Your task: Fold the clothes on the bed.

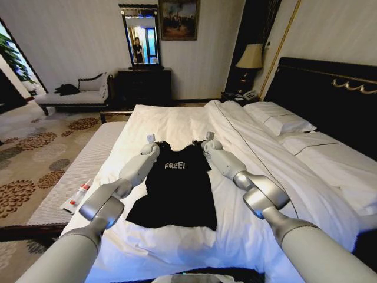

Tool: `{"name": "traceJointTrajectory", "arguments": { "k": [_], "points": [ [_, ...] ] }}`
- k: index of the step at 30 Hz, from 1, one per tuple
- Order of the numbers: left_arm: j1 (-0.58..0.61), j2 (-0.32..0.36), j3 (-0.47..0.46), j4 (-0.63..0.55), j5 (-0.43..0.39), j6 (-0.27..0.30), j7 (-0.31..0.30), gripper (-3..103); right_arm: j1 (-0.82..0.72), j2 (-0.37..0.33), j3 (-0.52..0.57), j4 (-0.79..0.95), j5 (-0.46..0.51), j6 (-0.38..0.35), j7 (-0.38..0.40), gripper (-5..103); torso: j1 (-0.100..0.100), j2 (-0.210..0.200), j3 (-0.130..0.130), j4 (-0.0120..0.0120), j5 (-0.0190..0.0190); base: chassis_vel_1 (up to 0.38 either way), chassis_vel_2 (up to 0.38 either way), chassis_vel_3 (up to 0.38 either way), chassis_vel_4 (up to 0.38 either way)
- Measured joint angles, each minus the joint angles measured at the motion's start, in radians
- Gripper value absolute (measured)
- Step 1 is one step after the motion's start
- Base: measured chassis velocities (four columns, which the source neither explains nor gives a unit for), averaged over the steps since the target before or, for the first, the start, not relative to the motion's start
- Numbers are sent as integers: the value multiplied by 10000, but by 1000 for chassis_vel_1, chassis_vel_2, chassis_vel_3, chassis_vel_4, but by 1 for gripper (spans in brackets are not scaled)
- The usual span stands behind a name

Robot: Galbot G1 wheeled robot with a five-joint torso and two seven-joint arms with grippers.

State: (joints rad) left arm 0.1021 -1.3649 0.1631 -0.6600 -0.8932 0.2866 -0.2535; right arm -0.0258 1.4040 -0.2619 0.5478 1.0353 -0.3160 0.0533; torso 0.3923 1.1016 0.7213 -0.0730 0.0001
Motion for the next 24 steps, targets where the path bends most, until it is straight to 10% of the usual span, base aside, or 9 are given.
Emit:
{"name": "traceJointTrajectory", "arguments": {
  "k": [8, 16, 24],
  "points": [
    [463, 744, -74, -988, -321, 244, -307, 66, -314, -601, -277, 1024, 585, -239, 635, 69, 1, 0, 0, -6, -1, 0, 0, 0, 0],
    [1936, 2707, 306, -4573, -1203, 314, -723, 97, -1479, -2452, 101, 4439, 2351, -715, 1946, 99, -2, 1, -2, -2, -1, 0, 0, 0, 0],
    [3803, 4199, -420, -7585, -1657, 236, -830, 100, -2962, -4139, 1128, 6980, 3110, -994, 2670, 100, -2, 2, -3, -11, 0, 0, 0, 0, 0]
  ]
}}
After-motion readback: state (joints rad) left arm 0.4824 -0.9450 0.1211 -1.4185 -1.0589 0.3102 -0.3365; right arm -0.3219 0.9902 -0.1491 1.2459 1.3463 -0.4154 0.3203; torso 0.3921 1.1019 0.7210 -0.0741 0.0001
